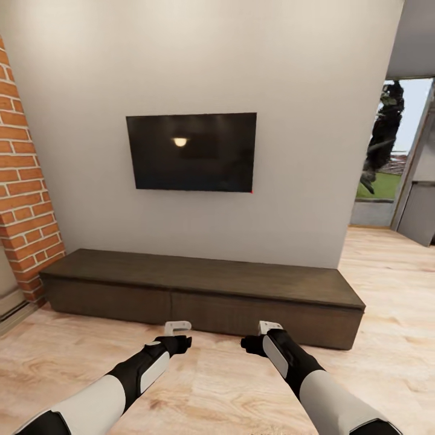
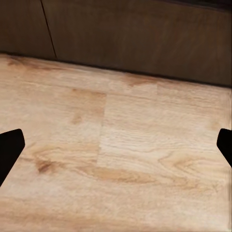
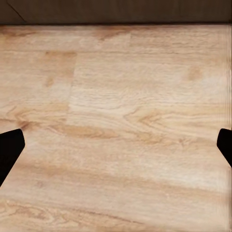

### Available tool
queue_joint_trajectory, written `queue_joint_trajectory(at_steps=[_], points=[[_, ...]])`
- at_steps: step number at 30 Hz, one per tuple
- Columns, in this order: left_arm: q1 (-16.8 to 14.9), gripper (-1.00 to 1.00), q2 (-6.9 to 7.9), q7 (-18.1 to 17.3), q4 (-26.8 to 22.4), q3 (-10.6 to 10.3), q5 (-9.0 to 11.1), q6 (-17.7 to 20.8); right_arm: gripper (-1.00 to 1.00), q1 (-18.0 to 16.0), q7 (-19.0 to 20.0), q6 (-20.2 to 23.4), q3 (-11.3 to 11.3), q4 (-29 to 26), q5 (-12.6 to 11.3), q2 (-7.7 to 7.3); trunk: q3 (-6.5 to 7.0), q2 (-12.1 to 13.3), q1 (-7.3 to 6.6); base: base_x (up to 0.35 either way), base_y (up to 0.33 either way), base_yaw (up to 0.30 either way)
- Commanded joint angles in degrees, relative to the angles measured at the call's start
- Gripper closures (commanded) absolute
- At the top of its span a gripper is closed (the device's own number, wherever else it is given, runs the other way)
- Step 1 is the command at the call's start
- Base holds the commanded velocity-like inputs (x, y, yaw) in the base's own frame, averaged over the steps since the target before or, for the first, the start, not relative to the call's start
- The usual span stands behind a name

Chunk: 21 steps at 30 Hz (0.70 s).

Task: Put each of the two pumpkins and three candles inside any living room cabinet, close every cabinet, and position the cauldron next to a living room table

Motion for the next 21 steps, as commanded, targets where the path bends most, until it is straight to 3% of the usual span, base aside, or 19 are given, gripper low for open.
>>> queue_joint_trajectory(at_steps=[1, 21], points=[[-0.05, -1.0, 0.06, 0.5, -0.14, -0.48, 0.48, 0.13, -1.0, -0.04, -0.51, 0.16, 0.41, -0.08, -0.6, -0.04, -0.06, -0.03, -0.01, 0.0, 0.0, -0.25], [-0.05, -1.0, 0.07, 0.5, -0.05, -0.48, 0.49, 0.06, -1.0, -0.04, -0.51, 0.08, 0.41, -0.11, -0.67, -0.04, 0.11, -0.03, -0.01, 0.0, 0.0, -0.198]])
